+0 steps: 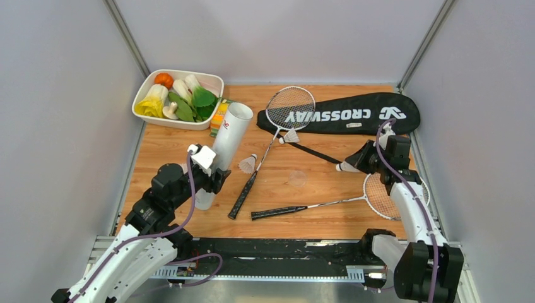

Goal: Pack up the badminton gear

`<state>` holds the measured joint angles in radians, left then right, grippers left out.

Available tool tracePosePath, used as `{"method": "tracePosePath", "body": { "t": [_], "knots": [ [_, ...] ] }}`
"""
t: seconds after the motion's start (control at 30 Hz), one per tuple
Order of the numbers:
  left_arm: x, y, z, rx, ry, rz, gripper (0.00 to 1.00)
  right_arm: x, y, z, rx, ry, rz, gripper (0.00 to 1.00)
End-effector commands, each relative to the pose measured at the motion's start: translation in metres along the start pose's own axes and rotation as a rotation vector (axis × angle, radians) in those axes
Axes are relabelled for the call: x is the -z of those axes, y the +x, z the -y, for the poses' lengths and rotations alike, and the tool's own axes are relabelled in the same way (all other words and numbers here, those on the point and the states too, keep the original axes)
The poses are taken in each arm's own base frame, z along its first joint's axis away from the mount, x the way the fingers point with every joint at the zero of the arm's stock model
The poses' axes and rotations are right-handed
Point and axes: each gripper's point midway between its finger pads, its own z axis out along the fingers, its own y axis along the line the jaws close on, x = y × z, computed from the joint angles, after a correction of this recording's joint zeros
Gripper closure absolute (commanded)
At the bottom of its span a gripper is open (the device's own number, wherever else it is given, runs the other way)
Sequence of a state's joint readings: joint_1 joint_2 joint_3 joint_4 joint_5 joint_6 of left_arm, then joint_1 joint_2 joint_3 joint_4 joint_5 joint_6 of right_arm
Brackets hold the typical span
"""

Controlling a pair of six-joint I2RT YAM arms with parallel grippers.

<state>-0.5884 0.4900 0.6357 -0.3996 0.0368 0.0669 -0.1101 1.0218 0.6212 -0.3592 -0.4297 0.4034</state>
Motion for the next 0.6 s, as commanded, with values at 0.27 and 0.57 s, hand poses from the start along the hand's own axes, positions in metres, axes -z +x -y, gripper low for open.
{"method": "tracePosePath", "body": {
  "t": [0.27,0.57],
  "knots": [
    [-0.009,-0.014,0.025,0.007,0.148,0.059,0.41,0.121,-0.115,-0.227,0.377,-0.586,0.327,1.00],
    [-0.013,-0.004,0.051,-0.005,0.299,0.033,0.41,0.188,-0.076,-0.345,0.618,-1.028,0.205,1.00]
  ]
}}
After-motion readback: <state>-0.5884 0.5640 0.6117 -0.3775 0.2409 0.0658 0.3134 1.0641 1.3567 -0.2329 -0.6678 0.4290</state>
